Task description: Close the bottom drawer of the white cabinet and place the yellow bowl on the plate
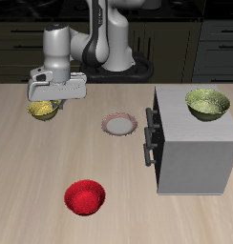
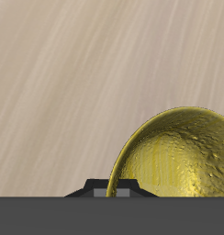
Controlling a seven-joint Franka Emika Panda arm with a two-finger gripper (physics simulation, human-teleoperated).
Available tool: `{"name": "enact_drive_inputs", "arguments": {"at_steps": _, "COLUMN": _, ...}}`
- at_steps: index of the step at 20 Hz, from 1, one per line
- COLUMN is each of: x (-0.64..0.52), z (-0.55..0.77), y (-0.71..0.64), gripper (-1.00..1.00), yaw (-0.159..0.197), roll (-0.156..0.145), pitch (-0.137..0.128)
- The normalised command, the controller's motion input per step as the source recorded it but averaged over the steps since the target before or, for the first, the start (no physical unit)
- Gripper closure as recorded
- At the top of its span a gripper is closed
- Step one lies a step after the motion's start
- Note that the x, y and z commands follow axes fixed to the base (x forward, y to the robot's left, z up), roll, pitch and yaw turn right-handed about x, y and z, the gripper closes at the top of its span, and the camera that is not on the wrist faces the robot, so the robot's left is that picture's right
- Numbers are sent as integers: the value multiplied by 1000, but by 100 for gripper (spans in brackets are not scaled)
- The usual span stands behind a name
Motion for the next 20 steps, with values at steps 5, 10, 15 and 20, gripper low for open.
{"name": "enact_drive_inputs", "arguments": {"at_steps": 5, "x": -49, "z": 10, "y": 265, "gripper": 100, "yaw": -43, "roll": 27, "pitch": -37}}
{"name": "enact_drive_inputs", "arguments": {"at_steps": 10, "x": 98, "z": -3, "y": 309, "gripper": 100, "yaw": -21, "roll": 51, "pitch": 10}}
{"name": "enact_drive_inputs", "arguments": {"at_steps": 15, "x": 90, "z": 55, "y": 249, "gripper": 100, "yaw": 17, "roll": -2, "pitch": 14}}
{"name": "enact_drive_inputs", "arguments": {"at_steps": 20, "x": -111, "z": 66, "y": 212, "gripper": 100, "yaw": 13, "roll": 22, "pitch": 3}}
